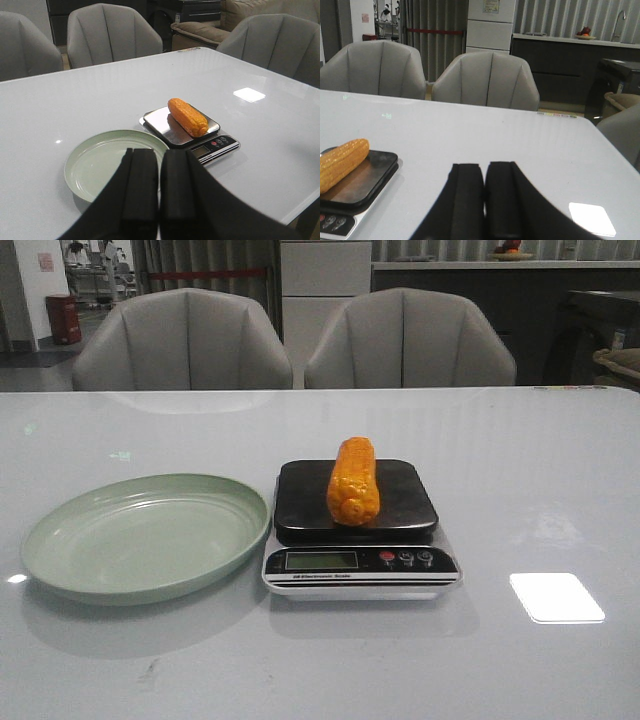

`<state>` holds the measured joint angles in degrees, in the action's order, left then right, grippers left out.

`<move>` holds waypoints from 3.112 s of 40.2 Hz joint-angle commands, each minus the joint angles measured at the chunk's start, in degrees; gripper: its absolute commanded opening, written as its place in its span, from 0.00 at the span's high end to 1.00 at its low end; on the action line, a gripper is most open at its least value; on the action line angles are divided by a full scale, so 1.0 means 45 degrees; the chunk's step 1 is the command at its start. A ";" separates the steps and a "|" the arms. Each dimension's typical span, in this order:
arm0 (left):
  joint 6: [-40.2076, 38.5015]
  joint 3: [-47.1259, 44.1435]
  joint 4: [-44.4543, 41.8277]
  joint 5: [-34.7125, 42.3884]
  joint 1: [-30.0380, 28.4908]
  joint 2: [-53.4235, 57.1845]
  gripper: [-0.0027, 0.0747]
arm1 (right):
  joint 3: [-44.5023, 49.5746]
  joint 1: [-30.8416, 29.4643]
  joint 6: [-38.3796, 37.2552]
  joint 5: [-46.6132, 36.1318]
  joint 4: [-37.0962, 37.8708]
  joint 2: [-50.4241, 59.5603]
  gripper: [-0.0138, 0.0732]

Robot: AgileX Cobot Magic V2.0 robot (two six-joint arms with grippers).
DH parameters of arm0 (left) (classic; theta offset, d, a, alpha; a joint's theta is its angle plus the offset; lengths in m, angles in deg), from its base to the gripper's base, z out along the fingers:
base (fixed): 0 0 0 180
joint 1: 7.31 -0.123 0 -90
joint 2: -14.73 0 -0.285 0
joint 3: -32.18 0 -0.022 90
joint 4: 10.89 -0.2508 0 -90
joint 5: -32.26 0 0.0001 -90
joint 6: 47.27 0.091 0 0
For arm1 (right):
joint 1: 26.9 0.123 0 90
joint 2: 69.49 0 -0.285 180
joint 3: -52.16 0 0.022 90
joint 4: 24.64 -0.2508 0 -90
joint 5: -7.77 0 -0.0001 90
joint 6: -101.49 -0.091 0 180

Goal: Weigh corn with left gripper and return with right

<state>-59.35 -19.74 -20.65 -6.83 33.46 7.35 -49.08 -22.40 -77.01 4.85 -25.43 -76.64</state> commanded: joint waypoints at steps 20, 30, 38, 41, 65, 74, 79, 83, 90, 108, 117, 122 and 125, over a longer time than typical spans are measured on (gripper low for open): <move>-0.0010 -0.0025 -0.0219 0.1301 -0.0014 0.0067 0.81 | -0.3576 -0.0017 -0.0474 0.0816 0.0053 -0.3589 0.65; -0.0010 -0.0025 -0.0219 0.1301 -0.0014 0.0067 0.81 | -0.3592 -0.0002 -0.0474 0.0796 -0.0001 -0.4003 0.65; -0.0010 -0.0025 -0.0219 0.1301 -0.0014 0.0067 0.81 | -0.3627 0.0022 -0.0518 0.1111 -0.1201 -0.4150 0.64; -0.0010 -0.0025 -0.0219 0.1301 -0.0014 0.0067 0.81 | -0.3800 0.0153 -0.0518 0.1567 -0.1205 -0.4421 0.60; -0.0010 -0.0025 -0.0219 0.1301 -0.0014 0.0067 0.81 | -0.8590 0.4810 -0.0334 0.4436 -0.1246 -1.0926 0.27; -0.0010 -0.0025 -0.0219 0.1301 -0.0014 0.0067 0.81 | -1.0874 0.5739 -0.1549 0.5256 -0.1665 -1.3779 0.27; -0.0010 -0.0025 -0.0219 0.1301 -0.0014 0.0067 0.81 | -1.2242 0.5957 -0.2309 0.5981 -0.1665 -1.5504 0.27; -0.0010 -0.0025 -0.0219 0.1301 -0.0014 0.0067 0.81 | -1.3371 0.6139 -0.2911 0.6607 -0.1653 -1.6801 0.27; -0.0010 -0.0025 -0.0219 0.1301 -0.0014 0.0067 0.81 | -1.5448 0.6648 -0.4693 0.7603 -0.0971 -1.8930 0.28; -0.0010 -0.0025 -0.0219 0.1301 -0.0014 0.0067 0.81 | -1.9465 0.7715 -1.1554 1.0955 0.2968 -2.2985 0.28; -0.0010 -0.0025 -0.0219 0.1301 -0.0014 0.0067 0.81 | -1.9749 0.7397 -1.1790 1.1770 0.2956 -2.3814 0.28; -0.0010 -0.0025 -0.0219 0.1301 -0.0014 0.0067 0.81 | -1.9749 0.7349 -1.1790 1.1448 0.2932 -2.4194 0.28; -0.0010 -0.0025 -0.0219 0.1301 -0.0014 0.0067 0.81 | -1.9749 0.7349 -1.1790 1.1118 0.2916 -2.4417 0.28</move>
<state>-59.26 -21.12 -21.22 -5.65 33.46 7.35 -135.91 10.95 -130.00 57.67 -13.97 -188.48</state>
